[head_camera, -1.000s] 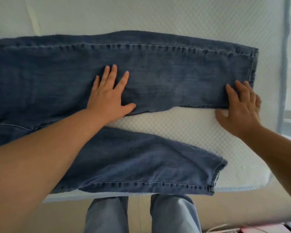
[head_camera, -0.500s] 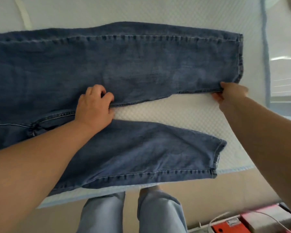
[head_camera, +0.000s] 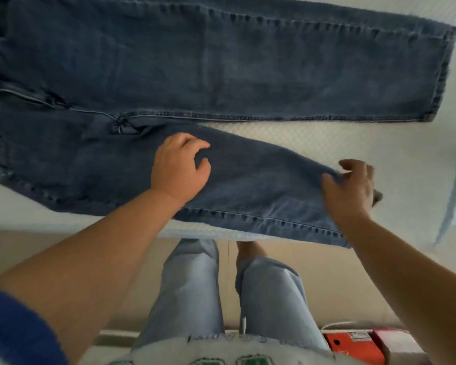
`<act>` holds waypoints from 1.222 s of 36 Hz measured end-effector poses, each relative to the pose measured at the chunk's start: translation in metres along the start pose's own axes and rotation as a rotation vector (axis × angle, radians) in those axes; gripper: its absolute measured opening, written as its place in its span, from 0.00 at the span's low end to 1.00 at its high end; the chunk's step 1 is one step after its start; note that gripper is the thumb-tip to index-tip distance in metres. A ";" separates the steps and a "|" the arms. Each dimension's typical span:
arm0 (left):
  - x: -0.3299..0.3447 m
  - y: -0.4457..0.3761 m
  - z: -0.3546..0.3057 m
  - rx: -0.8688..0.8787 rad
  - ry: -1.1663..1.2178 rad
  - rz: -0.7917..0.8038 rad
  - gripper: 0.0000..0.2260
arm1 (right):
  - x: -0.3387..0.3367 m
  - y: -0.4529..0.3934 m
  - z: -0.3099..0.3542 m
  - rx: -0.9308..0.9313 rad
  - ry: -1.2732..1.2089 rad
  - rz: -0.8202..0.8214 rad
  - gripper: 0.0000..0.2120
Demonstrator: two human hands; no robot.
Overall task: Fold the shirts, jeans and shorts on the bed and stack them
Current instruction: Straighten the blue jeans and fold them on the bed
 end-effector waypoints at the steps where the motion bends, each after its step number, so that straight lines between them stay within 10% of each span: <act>1: -0.002 0.013 0.010 -0.100 0.032 -0.011 0.10 | 0.012 0.018 0.001 -0.063 0.058 0.067 0.17; 5: -0.010 0.064 0.056 -0.517 0.118 -0.056 0.08 | 0.050 0.074 -0.006 -0.185 0.216 0.233 0.14; 10: -0.016 0.106 0.112 -0.965 0.319 -0.060 0.06 | 0.077 0.097 -0.035 0.191 0.115 0.266 0.06; 15: -0.016 0.132 0.150 -1.300 0.879 -0.306 0.13 | 0.111 0.125 -0.050 0.864 -0.760 0.368 0.10; 22: -0.025 0.129 0.167 -1.260 1.544 -0.548 0.07 | 0.134 0.123 -0.047 0.895 -1.092 0.255 0.12; 35: -0.031 0.147 0.194 -1.134 1.347 -0.323 0.05 | 0.112 0.136 -0.049 0.856 -1.322 -0.208 0.13; 44: -0.012 0.150 0.199 -1.193 1.432 -0.304 0.06 | 0.118 0.155 -0.083 0.928 -1.391 -0.203 0.24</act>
Point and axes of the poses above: each hand's wrist, its own y-axis away from the middle knuckle, its own x-axis out of the palm, z = x × y, the point moved 4 cm from there along -y, towards the middle knuckle, and after that the axes turned 12 degrees about y, right-handed, at the moved point
